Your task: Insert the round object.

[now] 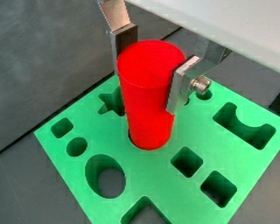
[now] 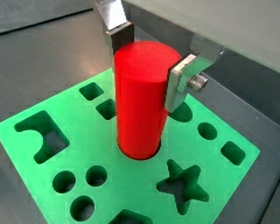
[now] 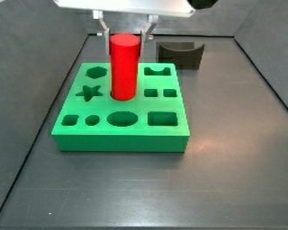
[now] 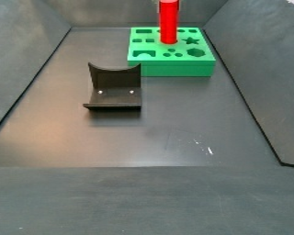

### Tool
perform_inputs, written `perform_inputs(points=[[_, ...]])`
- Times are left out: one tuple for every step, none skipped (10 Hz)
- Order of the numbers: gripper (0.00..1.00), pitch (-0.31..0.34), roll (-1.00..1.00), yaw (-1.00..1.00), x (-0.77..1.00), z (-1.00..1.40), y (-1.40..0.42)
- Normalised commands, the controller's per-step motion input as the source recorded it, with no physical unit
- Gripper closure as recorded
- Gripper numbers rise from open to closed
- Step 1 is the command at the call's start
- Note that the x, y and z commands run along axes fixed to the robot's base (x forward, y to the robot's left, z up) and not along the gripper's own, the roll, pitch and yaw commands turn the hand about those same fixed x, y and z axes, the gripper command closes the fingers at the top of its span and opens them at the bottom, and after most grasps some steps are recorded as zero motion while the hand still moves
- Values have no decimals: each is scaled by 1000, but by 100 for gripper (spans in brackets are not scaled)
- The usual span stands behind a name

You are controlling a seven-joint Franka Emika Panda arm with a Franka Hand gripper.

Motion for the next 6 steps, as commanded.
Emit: perform_inputs(points=[[100, -226, 0, 0, -229, -149, -17], [100, -257, 0, 0, -237, -254, 0], [100, -300, 0, 0, -274, -240, 0], [100, -287, 1, 0, -263, -234, -20], [100, -57, -13, 0, -54, 0, 0], [100, 20, 0, 0, 6, 0, 0]])
